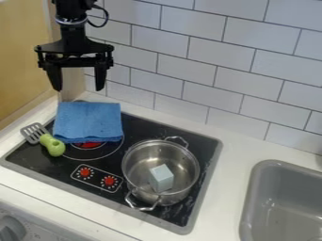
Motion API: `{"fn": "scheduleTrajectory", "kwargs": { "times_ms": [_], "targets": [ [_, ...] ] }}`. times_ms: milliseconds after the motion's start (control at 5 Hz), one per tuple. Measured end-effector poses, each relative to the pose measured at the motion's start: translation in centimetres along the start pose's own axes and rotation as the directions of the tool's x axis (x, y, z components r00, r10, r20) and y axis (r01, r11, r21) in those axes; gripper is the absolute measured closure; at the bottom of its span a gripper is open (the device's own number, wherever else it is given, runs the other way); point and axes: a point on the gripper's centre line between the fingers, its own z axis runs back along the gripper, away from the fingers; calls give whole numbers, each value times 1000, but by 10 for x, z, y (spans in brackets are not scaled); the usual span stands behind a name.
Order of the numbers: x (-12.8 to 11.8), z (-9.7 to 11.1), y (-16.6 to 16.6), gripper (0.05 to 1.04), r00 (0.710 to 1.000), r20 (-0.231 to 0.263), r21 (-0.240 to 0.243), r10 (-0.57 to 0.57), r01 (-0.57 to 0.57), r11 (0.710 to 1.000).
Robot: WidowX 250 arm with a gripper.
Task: Placed the blue cloth on top of the left burner
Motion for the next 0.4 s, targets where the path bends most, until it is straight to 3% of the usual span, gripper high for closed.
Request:
{"fn": "scheduleTrajectory", "kwargs": {
  "times_ms": [400],
  "targets": [
    [-7, 8, -1, 85, 1000, 17, 8, 1, -1, 1000]
  ]
}}
